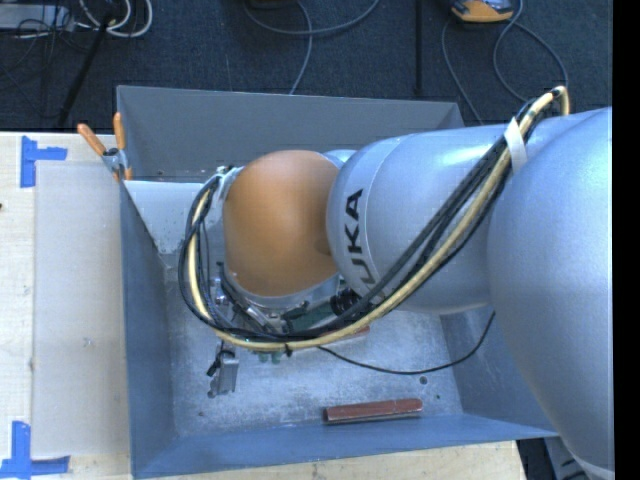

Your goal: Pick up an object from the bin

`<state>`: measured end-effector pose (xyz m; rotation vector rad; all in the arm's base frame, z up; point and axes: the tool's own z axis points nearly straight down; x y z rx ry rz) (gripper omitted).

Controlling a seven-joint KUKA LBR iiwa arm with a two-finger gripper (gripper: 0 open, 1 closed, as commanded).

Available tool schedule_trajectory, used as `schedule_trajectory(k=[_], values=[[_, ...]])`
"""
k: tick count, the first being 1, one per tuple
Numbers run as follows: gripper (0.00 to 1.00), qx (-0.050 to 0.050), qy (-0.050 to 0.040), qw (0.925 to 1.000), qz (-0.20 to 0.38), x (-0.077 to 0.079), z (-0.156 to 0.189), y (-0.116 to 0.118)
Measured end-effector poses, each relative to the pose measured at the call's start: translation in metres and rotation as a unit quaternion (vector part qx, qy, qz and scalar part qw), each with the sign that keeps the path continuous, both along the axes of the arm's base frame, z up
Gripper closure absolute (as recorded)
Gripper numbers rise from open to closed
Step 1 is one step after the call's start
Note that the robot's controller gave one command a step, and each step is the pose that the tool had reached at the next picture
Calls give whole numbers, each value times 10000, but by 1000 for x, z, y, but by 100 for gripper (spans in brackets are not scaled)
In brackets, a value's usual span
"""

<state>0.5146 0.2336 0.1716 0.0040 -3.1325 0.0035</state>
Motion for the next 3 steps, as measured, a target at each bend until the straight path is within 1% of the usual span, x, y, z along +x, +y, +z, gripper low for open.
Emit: schedule_trajectory(k=[1, 2, 3], values=[[0, 9, -62, 9997, -234, 62, -105, -85], [0, 6, -65, 9999, 121, 75, -70, -172], [0, 15, -39, 9972, 750, 65, -63, -187]])
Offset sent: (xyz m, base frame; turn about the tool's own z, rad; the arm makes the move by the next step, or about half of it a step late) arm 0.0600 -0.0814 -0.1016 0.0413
